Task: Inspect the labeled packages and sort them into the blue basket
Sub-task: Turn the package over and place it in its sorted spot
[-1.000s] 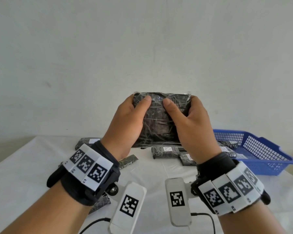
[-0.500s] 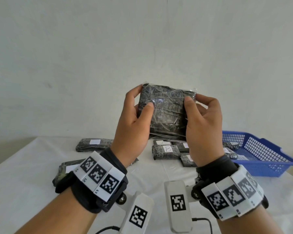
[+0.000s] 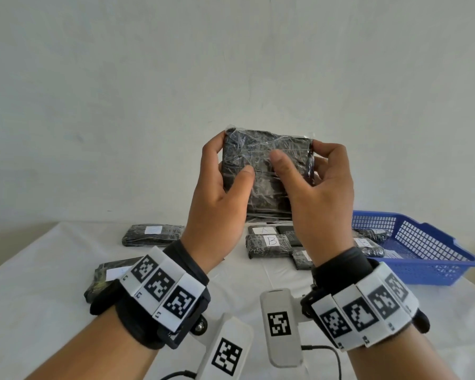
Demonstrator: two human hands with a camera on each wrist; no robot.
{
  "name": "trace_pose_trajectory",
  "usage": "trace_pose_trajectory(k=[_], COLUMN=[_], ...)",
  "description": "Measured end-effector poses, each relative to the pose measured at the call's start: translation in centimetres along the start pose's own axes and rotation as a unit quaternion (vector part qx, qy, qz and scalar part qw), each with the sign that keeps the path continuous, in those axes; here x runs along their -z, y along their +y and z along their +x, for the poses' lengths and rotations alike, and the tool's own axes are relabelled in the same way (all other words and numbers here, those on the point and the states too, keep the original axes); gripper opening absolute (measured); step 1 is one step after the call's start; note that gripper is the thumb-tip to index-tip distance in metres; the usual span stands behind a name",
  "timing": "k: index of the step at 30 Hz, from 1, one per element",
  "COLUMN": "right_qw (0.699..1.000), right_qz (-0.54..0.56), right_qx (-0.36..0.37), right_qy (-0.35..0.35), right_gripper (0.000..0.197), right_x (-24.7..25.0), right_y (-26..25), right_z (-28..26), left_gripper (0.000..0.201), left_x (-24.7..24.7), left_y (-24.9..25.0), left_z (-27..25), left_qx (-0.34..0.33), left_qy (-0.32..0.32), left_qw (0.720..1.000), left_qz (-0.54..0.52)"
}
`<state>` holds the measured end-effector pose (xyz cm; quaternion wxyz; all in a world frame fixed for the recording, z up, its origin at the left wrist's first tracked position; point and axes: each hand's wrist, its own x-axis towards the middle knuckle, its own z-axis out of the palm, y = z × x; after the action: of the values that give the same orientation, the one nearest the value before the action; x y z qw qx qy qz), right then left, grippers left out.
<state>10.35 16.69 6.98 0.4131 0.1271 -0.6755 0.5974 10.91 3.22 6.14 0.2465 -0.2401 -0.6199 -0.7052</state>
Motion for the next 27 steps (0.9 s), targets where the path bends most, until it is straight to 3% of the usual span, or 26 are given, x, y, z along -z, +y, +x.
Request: trace_pose_trajectory(k=[12,21,24,27], right_qw=[1.000,0.992,0.992,0.991], right_qz=[0.003,0.104,0.110,0.114], right_qx=[-0.013,-0.053,-0.051,-0.047], right_qy=[-0.026,-0.039,-0.035,-0.048], right_gripper=[0.065,0.054,0.046,0.055], right_x=[0.0,0.4,0.6,0.5], right_y=[-0.1,1.1,0.9,0.8], right_z=[-0.8,-0.2,-0.2,-0.4], left_gripper=[0.057,0.081,0.073,0.065], left_x=[0.0,0.4,0.3,0.2], left_y=[-0.2,-0.8,-0.7,-0.4], left_z=[-0.2,0.3,0.2,0.1], left_qx=[-0.010,0.048,0.049,0.042], left_qy=[-0.011,-0.004,0.011,0.024], left_qw=[1.000,0.998,0.998,0.998], left_qz=[-0.012,-0.045,-0.048,-0.051])
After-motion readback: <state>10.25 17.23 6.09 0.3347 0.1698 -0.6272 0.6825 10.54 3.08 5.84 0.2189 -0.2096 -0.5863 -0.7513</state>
